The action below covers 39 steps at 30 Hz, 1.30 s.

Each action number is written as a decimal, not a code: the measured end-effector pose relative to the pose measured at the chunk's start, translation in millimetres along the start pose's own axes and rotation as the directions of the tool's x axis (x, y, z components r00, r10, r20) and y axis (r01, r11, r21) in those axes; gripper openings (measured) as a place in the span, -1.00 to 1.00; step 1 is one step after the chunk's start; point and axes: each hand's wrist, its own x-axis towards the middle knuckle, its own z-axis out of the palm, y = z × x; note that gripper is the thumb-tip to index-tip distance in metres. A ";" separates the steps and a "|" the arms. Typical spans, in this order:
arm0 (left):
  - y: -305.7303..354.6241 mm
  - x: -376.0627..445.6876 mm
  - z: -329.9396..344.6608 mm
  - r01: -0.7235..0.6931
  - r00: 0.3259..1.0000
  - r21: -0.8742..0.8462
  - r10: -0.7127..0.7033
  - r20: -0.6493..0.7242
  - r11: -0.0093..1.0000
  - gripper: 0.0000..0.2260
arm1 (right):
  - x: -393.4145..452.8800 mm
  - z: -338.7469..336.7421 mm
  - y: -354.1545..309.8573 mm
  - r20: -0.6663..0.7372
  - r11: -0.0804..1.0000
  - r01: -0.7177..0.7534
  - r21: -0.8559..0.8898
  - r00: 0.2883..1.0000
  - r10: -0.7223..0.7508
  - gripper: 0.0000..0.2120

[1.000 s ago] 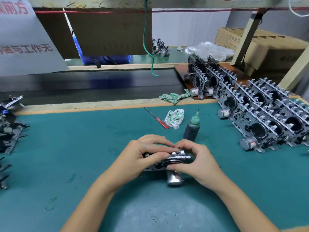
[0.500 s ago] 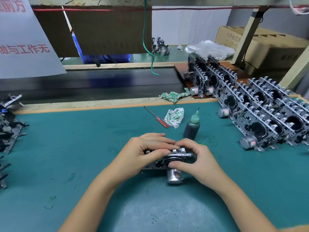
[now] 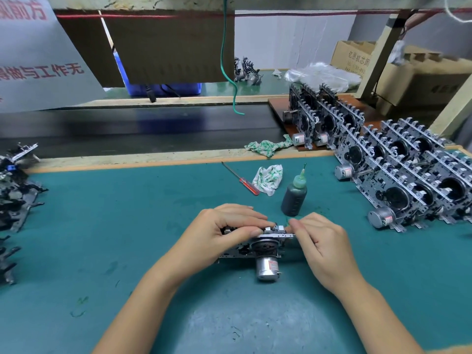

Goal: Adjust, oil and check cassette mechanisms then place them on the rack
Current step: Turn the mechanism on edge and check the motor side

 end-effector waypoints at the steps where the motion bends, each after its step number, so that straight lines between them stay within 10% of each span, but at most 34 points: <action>1: 0.1 0.0 0.0 -0.007 1.000 0.001 0.007 -0.001 1.000 -0.73 | 0.0 -0.1 0.1 -0.021 1.000 0.009 0.016 1.000 -0.009 -0.49; 23: -0.5 -0.5 0.2 -0.031 0.999 -0.007 0.031 -0.008 1.000 -0.76 | -1.3 5.9 -3.3 -0.018 0.991 -0.009 -0.136 1.000 0.007 -0.58; 35: 0.2 -3.4 -2.9 0.019 1.000 -0.074 -0.020 -0.005 0.997 -0.83 | 1.7 3.0 -7.0 -0.072 0.922 -0.211 0.324 0.967 0.246 -0.59; 39: -5.2 -13.7 -7.1 0.028 0.963 -0.231 -0.088 -0.256 0.972 -0.75 | 2.0 0.8 -7.9 -0.098 0.914 -0.222 0.339 0.958 0.269 -0.61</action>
